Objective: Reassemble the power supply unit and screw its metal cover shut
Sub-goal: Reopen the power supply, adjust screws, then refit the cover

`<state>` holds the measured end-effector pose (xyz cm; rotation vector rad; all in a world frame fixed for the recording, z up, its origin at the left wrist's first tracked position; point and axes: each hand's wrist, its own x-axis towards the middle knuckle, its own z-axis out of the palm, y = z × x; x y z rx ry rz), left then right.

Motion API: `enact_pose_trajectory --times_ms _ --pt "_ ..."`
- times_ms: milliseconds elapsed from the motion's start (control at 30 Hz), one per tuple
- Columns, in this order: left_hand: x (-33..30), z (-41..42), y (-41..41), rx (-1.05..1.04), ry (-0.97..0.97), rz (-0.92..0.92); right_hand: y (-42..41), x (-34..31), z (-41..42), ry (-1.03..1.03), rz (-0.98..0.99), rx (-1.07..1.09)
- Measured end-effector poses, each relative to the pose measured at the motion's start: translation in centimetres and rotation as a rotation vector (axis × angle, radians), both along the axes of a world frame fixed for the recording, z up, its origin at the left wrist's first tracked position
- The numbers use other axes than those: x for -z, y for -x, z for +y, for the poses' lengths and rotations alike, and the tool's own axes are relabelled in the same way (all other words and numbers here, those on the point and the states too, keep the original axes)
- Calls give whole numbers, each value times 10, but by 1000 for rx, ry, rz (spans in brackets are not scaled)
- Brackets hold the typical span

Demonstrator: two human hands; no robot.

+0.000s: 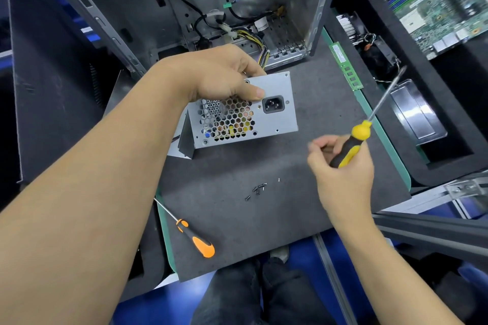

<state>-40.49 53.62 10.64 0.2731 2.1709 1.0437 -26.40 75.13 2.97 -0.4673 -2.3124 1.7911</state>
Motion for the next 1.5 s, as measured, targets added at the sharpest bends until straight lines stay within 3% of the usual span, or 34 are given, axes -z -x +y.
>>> enact_pose_trajectory --times_ms 133,333,467,867,1300,1500 --pt "-1 2 -2 4 -3 6 25 -40 -26 -113 246 -23" --pt "-3 2 -2 22 -3 47 42 -37 -53 -420 272 -206" --pt "-1 2 0 10 15 46 46 -30 -59 -587 455 -175" --pt "0 1 5 42 47 79 44 -26 -65 -811 647 -201" --pt "2 0 4 -17 -22 -2 37 -19 -48 -841 760 -302" --pt "1 -1 4 -19 -24 4 34 -11 -43 -604 663 -377"
